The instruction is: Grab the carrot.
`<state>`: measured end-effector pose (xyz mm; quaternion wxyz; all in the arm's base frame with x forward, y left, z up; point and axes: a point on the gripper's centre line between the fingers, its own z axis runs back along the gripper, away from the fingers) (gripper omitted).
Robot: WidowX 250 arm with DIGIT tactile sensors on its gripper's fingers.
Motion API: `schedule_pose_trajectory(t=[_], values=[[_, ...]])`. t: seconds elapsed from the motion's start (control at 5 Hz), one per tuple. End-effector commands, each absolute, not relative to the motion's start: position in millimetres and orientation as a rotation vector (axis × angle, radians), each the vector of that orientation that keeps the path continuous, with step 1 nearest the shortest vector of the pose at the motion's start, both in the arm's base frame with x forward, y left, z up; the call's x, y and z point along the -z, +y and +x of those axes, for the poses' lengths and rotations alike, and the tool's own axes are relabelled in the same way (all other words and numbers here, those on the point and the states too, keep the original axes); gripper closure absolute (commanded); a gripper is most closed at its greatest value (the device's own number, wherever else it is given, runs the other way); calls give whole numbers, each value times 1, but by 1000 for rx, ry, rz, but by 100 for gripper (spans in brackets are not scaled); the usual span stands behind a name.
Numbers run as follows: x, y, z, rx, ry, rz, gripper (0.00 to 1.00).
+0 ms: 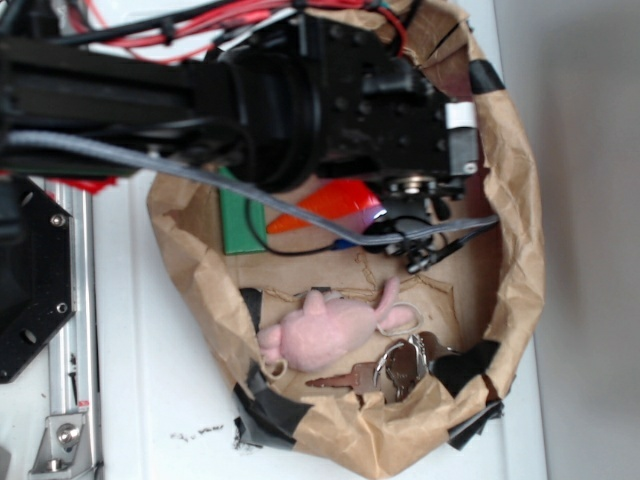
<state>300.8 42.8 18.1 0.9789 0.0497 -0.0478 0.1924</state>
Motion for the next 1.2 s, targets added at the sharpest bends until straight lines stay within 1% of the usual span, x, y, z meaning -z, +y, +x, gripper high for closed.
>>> schedule_pose_trajectory(t=[0.0, 0.2, 0.4, 0.6, 0.8, 1.0], values=[[-70, 34, 316, -228, -86, -89, 100], [-118, 27, 302, -42, -57, -137, 100], [-167, 25, 284, 1, -123, -140, 100], [-204, 22, 287, -12, -228, -82, 100], [-202, 23, 299, -39, -237, -50, 100], [-190, 23, 301, -39, -223, -32, 100]])
